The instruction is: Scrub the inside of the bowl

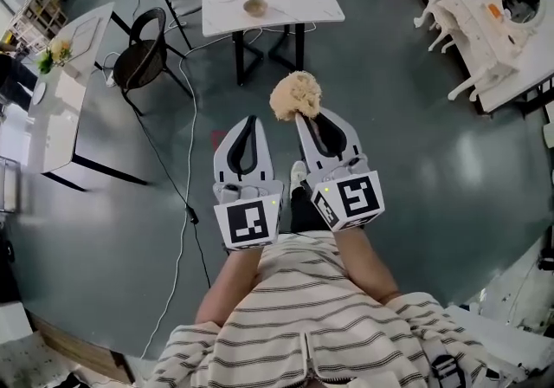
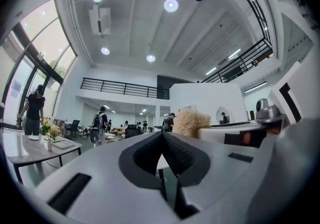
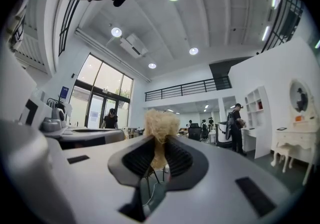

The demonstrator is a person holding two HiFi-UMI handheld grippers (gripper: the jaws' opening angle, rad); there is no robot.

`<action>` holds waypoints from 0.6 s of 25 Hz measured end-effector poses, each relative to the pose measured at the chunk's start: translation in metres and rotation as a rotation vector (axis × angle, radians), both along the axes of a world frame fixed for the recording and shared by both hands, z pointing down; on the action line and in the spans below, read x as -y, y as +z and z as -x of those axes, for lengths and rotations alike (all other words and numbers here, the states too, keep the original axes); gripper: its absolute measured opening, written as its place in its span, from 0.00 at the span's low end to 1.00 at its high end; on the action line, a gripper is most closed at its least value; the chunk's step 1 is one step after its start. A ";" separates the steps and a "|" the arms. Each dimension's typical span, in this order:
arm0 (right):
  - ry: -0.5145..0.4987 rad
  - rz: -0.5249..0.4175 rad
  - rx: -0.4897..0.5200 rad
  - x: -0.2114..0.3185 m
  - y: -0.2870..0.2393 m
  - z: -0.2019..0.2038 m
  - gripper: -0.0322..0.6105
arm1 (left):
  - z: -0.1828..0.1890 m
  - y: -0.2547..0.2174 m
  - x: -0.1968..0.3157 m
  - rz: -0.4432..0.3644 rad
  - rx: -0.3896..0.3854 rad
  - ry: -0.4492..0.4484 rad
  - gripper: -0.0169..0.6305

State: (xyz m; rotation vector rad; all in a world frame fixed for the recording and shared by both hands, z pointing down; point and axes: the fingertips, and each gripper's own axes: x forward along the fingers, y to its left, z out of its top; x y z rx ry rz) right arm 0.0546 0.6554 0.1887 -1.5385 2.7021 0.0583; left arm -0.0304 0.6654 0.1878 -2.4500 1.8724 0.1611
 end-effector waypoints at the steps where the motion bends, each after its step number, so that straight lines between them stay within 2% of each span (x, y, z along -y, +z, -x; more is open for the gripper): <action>1: -0.001 0.001 0.001 0.005 0.001 0.000 0.16 | 0.000 0.002 0.005 0.000 0.001 0.000 0.04; 7: -0.021 0.017 0.031 0.064 0.010 -0.003 0.16 | -0.007 0.010 0.059 0.012 0.037 -0.007 0.04; 15: -0.048 0.009 0.081 0.199 0.006 -0.005 0.16 | -0.014 0.009 0.189 0.014 0.084 -0.024 0.04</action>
